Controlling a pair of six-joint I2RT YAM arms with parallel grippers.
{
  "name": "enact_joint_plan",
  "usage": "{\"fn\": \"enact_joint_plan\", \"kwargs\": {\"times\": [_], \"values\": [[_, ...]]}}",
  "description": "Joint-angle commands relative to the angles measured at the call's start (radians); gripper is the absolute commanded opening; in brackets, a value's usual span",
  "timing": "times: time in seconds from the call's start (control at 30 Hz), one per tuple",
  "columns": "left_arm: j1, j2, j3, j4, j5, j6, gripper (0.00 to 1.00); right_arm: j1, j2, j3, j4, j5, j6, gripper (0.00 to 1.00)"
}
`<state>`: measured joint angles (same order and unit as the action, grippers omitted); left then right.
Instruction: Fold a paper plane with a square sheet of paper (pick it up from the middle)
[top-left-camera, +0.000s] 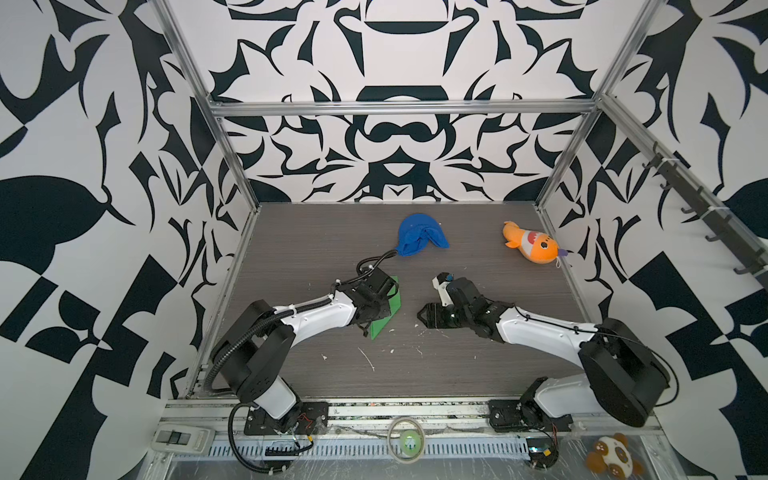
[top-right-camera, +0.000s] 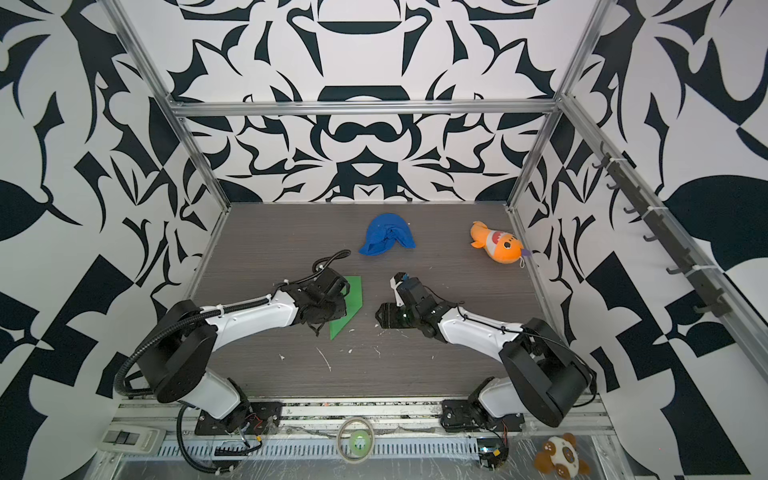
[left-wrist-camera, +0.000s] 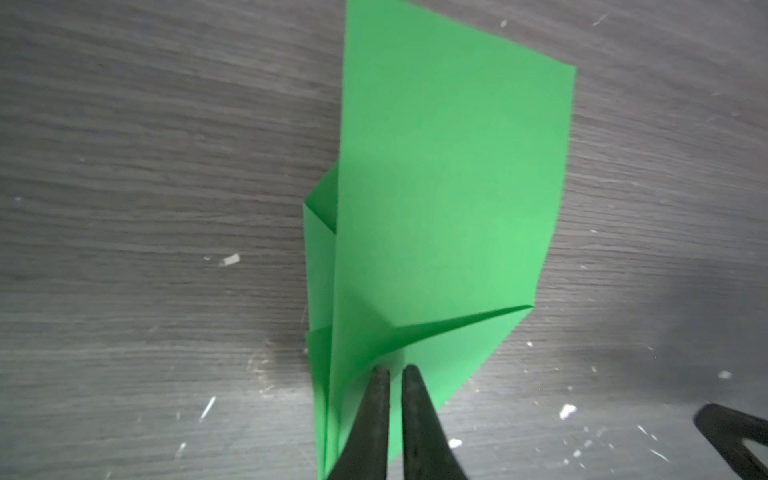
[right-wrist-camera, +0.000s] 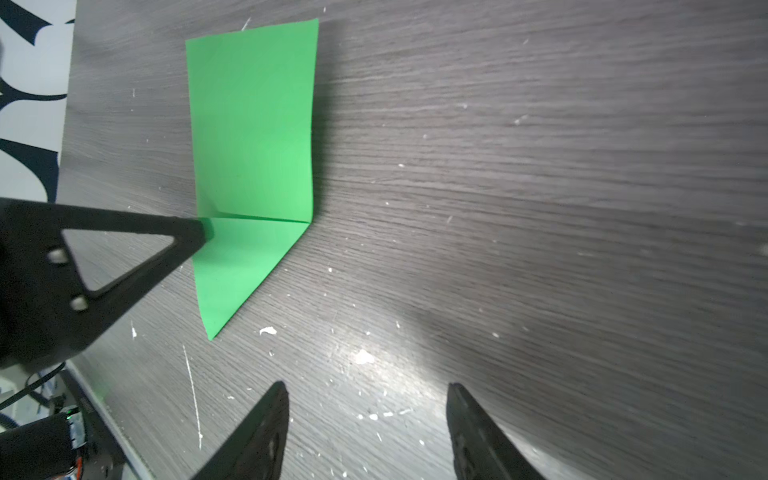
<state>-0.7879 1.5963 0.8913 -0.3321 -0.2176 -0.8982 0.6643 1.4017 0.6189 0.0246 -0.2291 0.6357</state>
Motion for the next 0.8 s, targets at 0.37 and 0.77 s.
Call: {"fn": "enact_joint_plan", "kwargs": {"times": [0.37,0.77], "values": [[0.026,0.049,-0.065,0.005,-0.015,-0.05,0.08,-0.002,0.122,0.092,0.12,-0.188,0.064,0.63],[0.088,0.006,-0.194,0.139,0.132,-0.097,0.07,-0.003,0.321,0.198,0.181,-0.265,0.226,0.55]]}}
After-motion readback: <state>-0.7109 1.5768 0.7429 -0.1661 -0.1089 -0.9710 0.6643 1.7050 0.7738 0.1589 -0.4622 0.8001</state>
